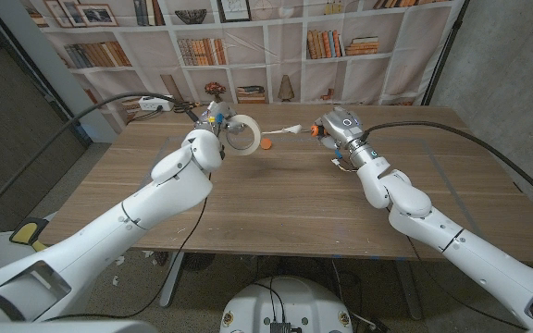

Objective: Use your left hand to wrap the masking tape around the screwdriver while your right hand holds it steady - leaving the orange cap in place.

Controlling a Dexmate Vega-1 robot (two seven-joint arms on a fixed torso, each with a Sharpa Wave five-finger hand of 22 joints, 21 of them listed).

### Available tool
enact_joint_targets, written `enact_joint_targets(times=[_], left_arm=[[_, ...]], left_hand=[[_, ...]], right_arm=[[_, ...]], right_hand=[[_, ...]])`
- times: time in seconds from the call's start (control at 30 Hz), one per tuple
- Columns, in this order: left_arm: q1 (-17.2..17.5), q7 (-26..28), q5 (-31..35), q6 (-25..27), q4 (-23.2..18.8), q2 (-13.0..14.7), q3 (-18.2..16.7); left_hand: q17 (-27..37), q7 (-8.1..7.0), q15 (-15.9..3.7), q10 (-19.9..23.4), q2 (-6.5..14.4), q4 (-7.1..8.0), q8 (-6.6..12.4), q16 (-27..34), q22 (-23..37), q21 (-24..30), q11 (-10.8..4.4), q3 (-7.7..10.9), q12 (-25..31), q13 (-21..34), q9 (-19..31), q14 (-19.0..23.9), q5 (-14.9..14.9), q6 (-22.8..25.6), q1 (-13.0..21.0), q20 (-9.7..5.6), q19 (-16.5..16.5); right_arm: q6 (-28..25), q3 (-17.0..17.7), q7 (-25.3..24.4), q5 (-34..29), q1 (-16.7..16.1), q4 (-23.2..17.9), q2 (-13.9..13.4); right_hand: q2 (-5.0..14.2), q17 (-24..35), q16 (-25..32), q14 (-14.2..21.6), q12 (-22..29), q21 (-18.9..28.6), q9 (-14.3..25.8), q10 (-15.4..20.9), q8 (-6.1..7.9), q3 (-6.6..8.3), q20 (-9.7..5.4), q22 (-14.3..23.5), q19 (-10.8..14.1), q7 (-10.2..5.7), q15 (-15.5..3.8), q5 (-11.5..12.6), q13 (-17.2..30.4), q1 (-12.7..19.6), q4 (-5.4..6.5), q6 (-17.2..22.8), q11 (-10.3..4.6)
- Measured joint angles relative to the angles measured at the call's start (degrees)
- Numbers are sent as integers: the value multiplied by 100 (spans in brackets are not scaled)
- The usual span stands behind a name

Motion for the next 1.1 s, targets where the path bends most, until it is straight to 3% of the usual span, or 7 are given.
enact_joint_targets(times=[0.2, 0.37, 0.6, 0.67, 0.7, 0.93, 1.1], left_arm=[[-533, -494, 287, 522, 61, 173, 590], [-1232, -1004, 454, 915, 195, 365, 1336], [-2005, -1691, 554, 1234, 386, 525, 2133], [-2042, -1857, 590, 1281, 396, 531, 2170], [-2290, -2034, 644, 1308, 477, 566, 2430], [-2766, -2810, 1238, 1421, 702, 572, 3101], [-2848, -3386, 1933, 1465, 777, 553, 3260]], left_hand=[[-27, 0, 0, 0, -2, 2, -39, -44, 0, 0, 0, -2, -65, -29, -1, 0, 0, 0, 2, 20, -20], [-27, 0, 0, 1, -24, 36, -43, -85, 0, 0, -1, 2, -90, -47, -2, 0, 0, 0, -19, 39, -43], [-53, -1, 11, 43, -34, 51, -83, -111, 1, 0, -43, -12, -113, -57, -7, -32, 34, -1, -28, 9, -73], [-53, -1, 11, 43, -34, 51, -87, -111, 1, 0, -43, -12, -126, -56, -6, -32, 34, -1, -28, 9, -72], [-53, -3, 11, 43, -34, 51, -88, -134, 1, 0, -43, -12, -130, -57, -5, -32, 34, -2, -28, 12, -75], [-53, -17, 11, 43, -33, 51, -89, -150, 1, 0, -43, -12, -157, -54, 0, -32, 73, -31, -29, 40, -103], [-80, -17, 11, 41, -34, 51, -128, -173, 1, 0, -45, -13, -175, -56, 0, -32, 96, -31, -30, 40, -103]], right_arm=[[26, -83, 443, -74, 109, 5, -31], [33, -157, 957, -189, 206, 57, -34], [35, -259, 1347, -295, 328, 118, -24], [35, -273, 1453, -322, 345, 126, -22], [37, -302, 1580, -362, 376, 135, -18], [88, -378, 2106, -402, 494, 160, -7], [97, -430, 2231, -413, 575, 170, 9]], right_hand=[[0, 0, -24, 0, -21, 0, 0, -21, 0, 0, 0, 0, 0, 0, 0, 0, 7, 0, 0, 0, -21], [0, 0, -24, 0, -21, 0, -10, -21, 0, -32, 0, 0, 1, 0, 0, 0, 7, 0, 16, 0, -21], [1, 0, -35, 0, -43, 0, -27, -42, -24, -32, 0, 0, 1, -31, 0, 0, 7, 0, 16, -31, -42], [8, 0, -36, 0, -43, 0, -27, -55, -24, -32, 0, 0, 1, -31, 0, -1, 16, -7, 16, -31, -29], [8, 0, -36, 0, -43, 0, -27, -66, -24, -32, 0, 0, 1, -31, 0, -30, 16, -7, 16, -31, -17], [29, 0, -41, 0, -85, 0, -27, -85, -24, -33, 0, 0, 1, -52, 0, -44, -6, 0, 15, -53, 2], [29, 0, -42, -11, -106, 0, -27, -85, -23, -40, 0, 0, 1, -40, -10, -44, -10, 0, 9, -85, 2]])
